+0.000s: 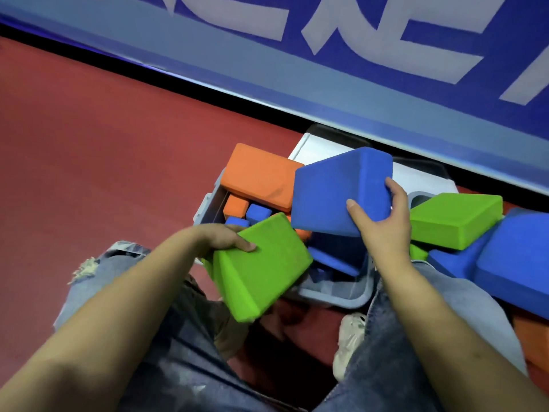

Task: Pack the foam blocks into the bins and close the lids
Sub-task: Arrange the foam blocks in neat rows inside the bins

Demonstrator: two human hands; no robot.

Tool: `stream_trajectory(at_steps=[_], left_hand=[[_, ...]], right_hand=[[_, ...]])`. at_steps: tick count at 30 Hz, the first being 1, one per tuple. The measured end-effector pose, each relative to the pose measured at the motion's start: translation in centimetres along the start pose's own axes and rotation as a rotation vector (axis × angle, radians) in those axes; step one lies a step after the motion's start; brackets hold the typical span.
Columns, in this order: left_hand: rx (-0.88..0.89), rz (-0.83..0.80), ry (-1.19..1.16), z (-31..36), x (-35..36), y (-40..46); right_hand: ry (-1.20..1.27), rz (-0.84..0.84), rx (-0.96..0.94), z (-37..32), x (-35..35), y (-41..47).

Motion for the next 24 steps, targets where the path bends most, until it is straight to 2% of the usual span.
stream_trajectory(at_steps=[5, 11, 16, 21, 24], left_hand=[[0.098, 0.268, -0.193, -0.7, -7.3, -2.0], [0.194, 0.436, -0.373, -1.0, -8.9, -0.5], [0.16, 0.564, -0.461, -2.3, -10.0, 1.5], [0.026, 0.685, -0.359, -8.7, -17.0, 12.3], [-0.036, 0.746, -0.168, -6.3, -14.0, 7.6]], right_hand=[[-0.006, -0.071, 0.025, 0.1, 0.7, -0.2], [0.147, -0.328, 0.332, 1.5, 4.4, -1.8], [0.044, -0.346, 0.408, 1.5, 6.8, -1.3], [-0.023, -0.422, 0.377, -0.3, 8.8, 1.0], [-0.102, -0.49, 0.335, -1.5, 10.4, 2.2]])
Point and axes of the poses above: each hand's wrist, its own y-axis towards the middle knuckle, its own x-axis out of the palm, z = x × y, the point moved 1 cm from there along y, towards the middle knuckle, and after that the axes turned 8 degrees about -y, right-handed, at the moved point
